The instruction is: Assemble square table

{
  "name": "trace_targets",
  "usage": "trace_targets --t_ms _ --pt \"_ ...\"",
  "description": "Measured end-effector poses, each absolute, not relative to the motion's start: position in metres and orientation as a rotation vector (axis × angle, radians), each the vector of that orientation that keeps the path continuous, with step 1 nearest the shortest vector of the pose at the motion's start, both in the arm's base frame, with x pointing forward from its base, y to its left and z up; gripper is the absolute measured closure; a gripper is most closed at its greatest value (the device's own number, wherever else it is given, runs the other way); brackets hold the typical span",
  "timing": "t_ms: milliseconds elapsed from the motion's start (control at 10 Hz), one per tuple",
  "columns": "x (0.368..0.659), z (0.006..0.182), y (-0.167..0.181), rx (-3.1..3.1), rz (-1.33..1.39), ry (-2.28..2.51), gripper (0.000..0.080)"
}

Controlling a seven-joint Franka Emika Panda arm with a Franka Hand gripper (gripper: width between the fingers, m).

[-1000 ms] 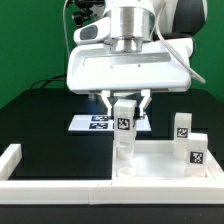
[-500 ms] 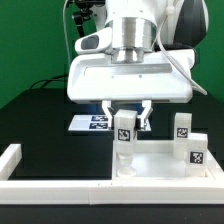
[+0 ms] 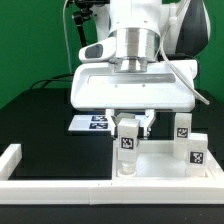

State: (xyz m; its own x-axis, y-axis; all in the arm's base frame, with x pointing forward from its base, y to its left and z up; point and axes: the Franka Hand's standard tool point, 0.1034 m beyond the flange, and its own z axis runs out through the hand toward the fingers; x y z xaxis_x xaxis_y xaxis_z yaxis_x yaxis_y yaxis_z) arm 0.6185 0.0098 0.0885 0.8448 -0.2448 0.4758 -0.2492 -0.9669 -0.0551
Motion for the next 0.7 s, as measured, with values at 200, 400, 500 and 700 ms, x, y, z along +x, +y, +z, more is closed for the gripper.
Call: trace_targets --t_ms 200,400,500,700 --pt "0.620 0.088 0.008 2.997 0.796 -0.401 0.0509" --pt "0.617 0.080 0.006 2.990 0.791 -0.398 0.0509" --pt "0.617 0.078 0.006 2.990 0.788 -0.397 0.0509" --pt "0.617 0.078 0.006 2.990 0.788 -0.397 0.0500"
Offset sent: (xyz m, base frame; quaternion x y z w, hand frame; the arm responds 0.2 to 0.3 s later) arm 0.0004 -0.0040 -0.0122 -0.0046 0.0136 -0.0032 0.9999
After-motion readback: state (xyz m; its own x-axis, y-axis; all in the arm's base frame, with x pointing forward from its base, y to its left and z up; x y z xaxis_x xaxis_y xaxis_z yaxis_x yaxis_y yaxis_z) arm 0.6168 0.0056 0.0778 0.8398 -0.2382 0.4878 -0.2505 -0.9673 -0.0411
